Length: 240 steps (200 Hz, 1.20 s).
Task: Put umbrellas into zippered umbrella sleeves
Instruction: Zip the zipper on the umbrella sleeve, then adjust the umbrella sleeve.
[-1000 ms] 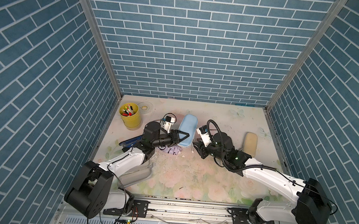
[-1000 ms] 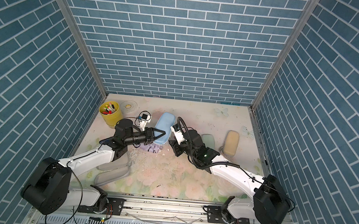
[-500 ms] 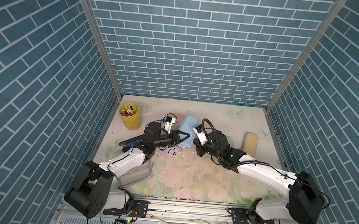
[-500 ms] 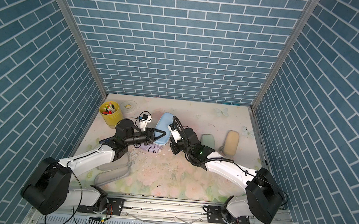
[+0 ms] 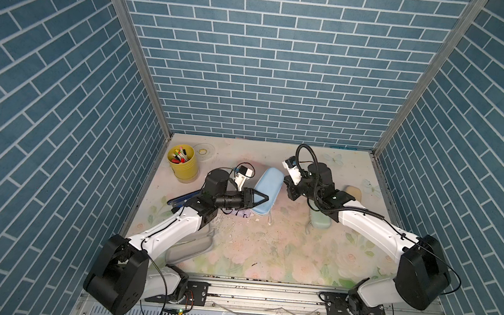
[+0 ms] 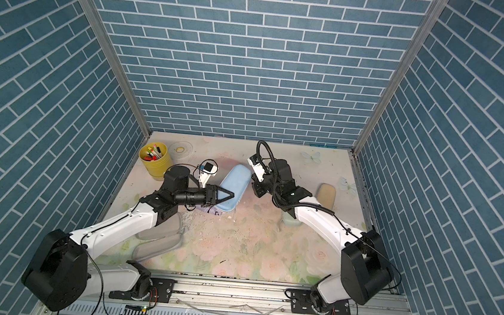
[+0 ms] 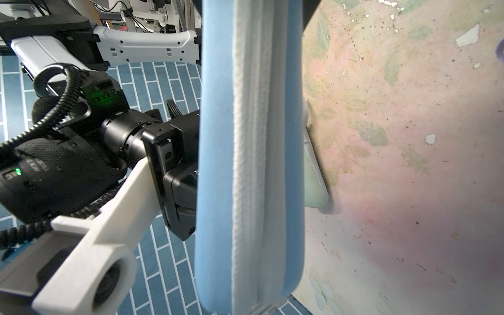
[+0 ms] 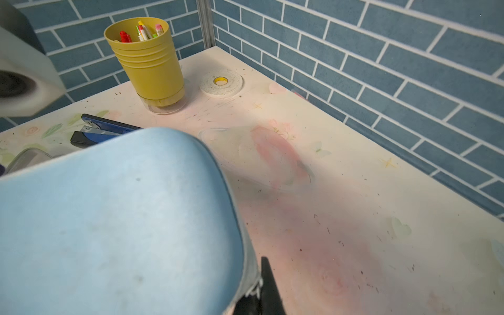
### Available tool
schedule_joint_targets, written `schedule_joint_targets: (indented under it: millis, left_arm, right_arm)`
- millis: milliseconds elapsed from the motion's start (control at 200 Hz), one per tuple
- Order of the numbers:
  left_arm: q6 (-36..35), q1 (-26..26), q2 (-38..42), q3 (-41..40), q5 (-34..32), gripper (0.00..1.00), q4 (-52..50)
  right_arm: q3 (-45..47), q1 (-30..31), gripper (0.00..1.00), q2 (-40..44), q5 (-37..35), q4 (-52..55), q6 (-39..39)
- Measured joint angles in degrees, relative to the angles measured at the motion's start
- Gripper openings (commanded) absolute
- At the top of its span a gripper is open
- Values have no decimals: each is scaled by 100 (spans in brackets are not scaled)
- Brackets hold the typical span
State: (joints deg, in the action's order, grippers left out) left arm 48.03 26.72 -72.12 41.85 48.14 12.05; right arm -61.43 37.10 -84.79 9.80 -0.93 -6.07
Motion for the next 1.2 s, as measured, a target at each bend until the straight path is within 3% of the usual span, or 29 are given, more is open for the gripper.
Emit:
schedule_joint_targets:
  millis: [130,195,285,360,435,510,675,945,1110,1200]
  left_arm:
    - [-205,-22,0,57,-7,7,-195]
    - [-332,-28,-11,131,17,10,-387]
    - [-516,-81,-15,160,149,15,-717]
    - [-592,-140,-66,160,208,18,-883]
    - [-621,-184,-179,162,249,20,-874]
    - [-634,-181,-313,166,291,21,-852]
    - [-734,-87,-466,236,496,24,-901]
    - [-662,-61,-719,391,981,26,-697]
    - [-579,-81,-957,426,1445,31,-448]
    - [-643,-118,-1010,498,1565,45,-501]
  right_arm:
    - [-295,-68,1,-170,284,358,-151]
    - [-358,-109,30,-184,354,584,-116]
    - [-391,-387,51,-155,358,859,212]
    - [-310,-922,78,-28,721,1113,706]
    - [-146,-1484,87,153,1423,1200,1362]
    - [-118,-1816,88,192,2227,1198,2004]
    - [-284,-1707,85,-273,3788,892,3005]
    - [-662,-1283,76,-1196,5014,870,3381]
    - [-841,-1067,52,-1416,5447,977,3357]
    - [-839,-1117,37,-1456,5676,896,3541]
